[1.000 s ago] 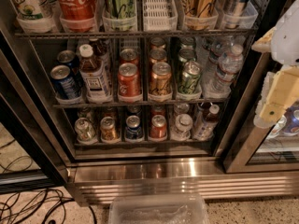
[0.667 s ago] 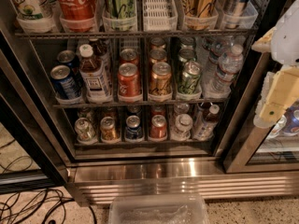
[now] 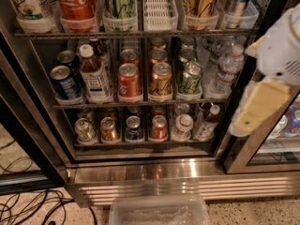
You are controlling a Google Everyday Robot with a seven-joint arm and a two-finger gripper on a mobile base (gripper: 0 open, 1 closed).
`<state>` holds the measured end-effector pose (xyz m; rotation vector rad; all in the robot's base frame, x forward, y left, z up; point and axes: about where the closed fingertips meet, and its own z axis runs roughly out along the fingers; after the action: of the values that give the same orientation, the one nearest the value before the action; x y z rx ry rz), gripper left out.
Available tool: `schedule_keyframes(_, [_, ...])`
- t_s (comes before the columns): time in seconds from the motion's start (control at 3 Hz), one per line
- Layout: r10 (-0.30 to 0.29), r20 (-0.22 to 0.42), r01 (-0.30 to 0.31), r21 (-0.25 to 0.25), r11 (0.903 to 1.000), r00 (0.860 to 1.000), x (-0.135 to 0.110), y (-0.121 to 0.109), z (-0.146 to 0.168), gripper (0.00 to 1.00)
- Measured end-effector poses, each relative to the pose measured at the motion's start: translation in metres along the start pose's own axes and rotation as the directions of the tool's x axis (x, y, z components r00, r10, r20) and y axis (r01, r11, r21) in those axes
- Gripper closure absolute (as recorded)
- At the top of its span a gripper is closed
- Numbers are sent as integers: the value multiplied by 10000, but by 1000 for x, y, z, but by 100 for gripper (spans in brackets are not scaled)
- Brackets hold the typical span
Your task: Pick blue plastic bottle from middle shelf of fridge
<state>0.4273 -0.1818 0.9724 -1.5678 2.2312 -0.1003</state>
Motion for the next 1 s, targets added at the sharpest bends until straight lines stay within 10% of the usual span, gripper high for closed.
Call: schedule_keyframes(1.0, [1003, 966, -1073, 700, 9918, 9903, -41, 8, 26, 0])
